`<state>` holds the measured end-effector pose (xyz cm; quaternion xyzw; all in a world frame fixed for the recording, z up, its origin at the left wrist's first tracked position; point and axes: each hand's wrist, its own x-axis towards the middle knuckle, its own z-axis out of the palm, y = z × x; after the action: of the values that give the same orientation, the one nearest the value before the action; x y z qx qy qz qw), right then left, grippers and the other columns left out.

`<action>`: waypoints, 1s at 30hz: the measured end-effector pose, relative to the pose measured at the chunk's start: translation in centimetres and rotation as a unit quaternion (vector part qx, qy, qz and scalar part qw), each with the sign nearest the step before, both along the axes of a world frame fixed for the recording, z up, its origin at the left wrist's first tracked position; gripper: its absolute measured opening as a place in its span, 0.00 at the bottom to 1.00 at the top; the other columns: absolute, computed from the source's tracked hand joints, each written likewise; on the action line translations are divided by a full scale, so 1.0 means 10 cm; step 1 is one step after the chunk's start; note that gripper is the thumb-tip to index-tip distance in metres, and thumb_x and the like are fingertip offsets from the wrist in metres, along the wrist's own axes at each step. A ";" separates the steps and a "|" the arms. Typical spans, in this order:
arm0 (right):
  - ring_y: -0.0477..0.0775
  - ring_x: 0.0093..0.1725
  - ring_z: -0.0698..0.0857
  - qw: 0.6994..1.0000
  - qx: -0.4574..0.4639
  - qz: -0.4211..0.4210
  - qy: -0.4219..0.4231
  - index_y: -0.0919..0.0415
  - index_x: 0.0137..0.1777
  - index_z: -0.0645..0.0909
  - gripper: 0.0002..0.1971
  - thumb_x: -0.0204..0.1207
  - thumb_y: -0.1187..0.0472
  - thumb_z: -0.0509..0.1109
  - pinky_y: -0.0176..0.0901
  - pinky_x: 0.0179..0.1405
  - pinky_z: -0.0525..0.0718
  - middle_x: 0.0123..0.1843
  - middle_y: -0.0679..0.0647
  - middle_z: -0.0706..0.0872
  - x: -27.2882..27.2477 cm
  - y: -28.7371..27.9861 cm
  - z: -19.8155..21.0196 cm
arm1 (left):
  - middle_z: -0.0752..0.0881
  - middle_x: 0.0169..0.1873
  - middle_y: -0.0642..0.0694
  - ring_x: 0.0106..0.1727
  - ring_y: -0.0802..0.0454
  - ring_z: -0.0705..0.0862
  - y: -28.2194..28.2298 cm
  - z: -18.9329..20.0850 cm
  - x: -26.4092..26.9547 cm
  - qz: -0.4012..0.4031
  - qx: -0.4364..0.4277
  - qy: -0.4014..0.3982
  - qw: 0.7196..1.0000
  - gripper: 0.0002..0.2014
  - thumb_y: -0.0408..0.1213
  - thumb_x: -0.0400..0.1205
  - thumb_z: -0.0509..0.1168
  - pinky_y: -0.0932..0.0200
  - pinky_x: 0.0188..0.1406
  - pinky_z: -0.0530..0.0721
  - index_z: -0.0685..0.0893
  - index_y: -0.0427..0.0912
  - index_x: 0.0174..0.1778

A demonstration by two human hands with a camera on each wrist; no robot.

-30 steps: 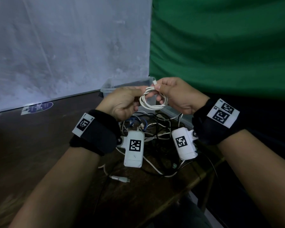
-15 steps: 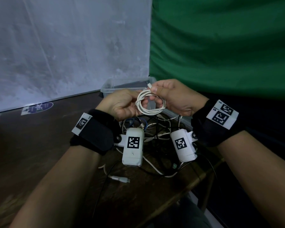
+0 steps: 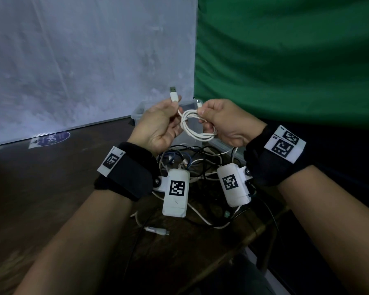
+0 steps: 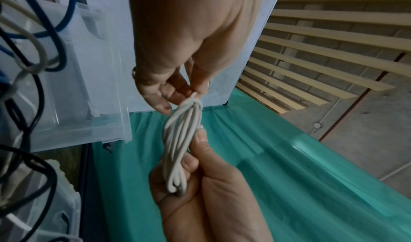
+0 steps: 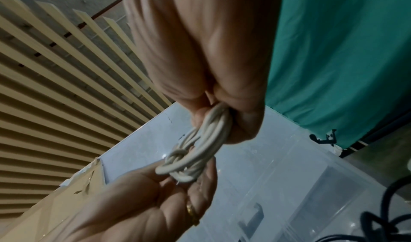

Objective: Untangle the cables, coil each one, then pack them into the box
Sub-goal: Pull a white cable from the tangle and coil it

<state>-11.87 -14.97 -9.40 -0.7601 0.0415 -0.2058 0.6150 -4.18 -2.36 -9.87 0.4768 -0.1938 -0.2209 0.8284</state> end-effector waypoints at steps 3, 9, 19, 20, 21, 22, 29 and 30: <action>0.40 0.18 0.69 1.000 -0.008 0.016 0.002 0.61 0.34 0.72 0.14 0.84 0.70 0.59 0.31 0.17 0.67 0.31 0.55 0.73 -0.04 0.01 -0.01 | 0.76 0.28 0.46 0.28 0.56 0.76 -0.02 -0.03 0.01 0.002 -0.002 0.031 1.000 0.09 0.31 0.87 0.53 0.62 0.29 0.83 0.79 0.40 0.47; 0.42 0.21 0.69 0.998 -0.013 0.062 -0.028 0.60 0.39 0.74 0.11 0.82 0.72 0.60 0.38 0.23 0.68 0.32 0.54 0.72 -0.12 0.05 -0.08 | 0.77 0.37 0.43 0.35 0.54 0.77 -0.04 -0.10 0.05 -0.018 0.040 0.116 0.992 0.11 0.31 0.88 0.51 0.65 0.23 0.85 0.76 0.37 0.43; 0.44 0.22 0.71 0.999 0.006 0.041 -0.006 0.63 0.37 0.77 0.12 0.82 0.72 0.61 0.32 0.22 0.72 0.27 0.54 0.74 -0.07 -0.02 -0.05 | 0.81 0.28 0.47 0.30 0.55 0.82 0.04 -0.05 0.05 -0.011 0.022 0.035 0.999 0.07 0.33 0.87 0.56 0.58 0.31 0.87 0.78 0.44 0.46; 0.43 0.22 0.71 0.999 0.004 0.032 0.003 0.63 0.36 0.77 0.12 0.82 0.71 0.61 0.32 0.21 0.71 0.28 0.55 0.72 -0.06 -0.03 -0.04 | 0.82 0.27 0.49 0.29 0.57 0.82 0.04 -0.04 0.03 -0.012 0.025 0.022 0.999 0.06 0.34 0.86 0.58 0.60 0.30 0.86 0.79 0.46 0.47; 0.43 0.21 0.71 1.000 0.000 0.025 0.014 0.63 0.36 0.77 0.12 0.82 0.70 0.62 0.31 0.21 0.71 0.28 0.55 0.72 -0.05 -0.04 -0.02 | 0.81 0.28 0.51 0.29 0.58 0.82 0.05 -0.04 0.01 -0.014 0.030 0.008 0.999 0.05 0.35 0.85 0.59 0.62 0.29 0.85 0.79 0.48 0.48; 0.42 0.20 0.71 1.000 -0.002 0.017 0.025 0.63 0.35 0.77 0.12 0.82 0.70 0.62 0.31 0.20 0.71 0.28 0.54 0.73 -0.05 -0.05 -0.01 | 0.81 0.28 0.52 0.30 0.59 0.81 0.05 -0.03 -0.02 -0.016 0.035 -0.009 0.999 0.05 0.36 0.85 0.60 0.64 0.28 0.82 0.80 0.49 0.48; 0.40 0.15 0.70 0.997 0.006 -0.039 0.073 0.63 0.34 0.75 0.13 0.82 0.69 0.63 0.31 0.17 0.67 0.21 0.51 0.71 -0.05 -0.12 0.02 | 0.82 0.29 0.56 0.37 0.61 0.80 0.09 0.05 -0.20 -0.030 0.135 -0.160 0.977 0.06 0.38 0.83 0.63 0.58 0.45 0.70 0.85 0.50 0.46; 0.40 0.16 0.70 0.996 0.007 -0.038 0.076 0.63 0.34 0.75 0.13 0.82 0.69 0.62 0.32 0.17 0.67 0.22 0.52 0.71 -0.06 -0.13 0.01 | 0.84 0.30 0.55 0.38 0.60 0.80 0.10 0.05 -0.21 -0.028 0.151 -0.179 0.972 0.06 0.37 0.82 0.64 0.57 0.48 0.71 0.86 0.48 0.46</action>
<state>-12.44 -16.25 -9.26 -0.7667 0.1186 -0.1710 0.6074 -6.27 -1.39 -9.34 0.6228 -0.3165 -0.1819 0.6920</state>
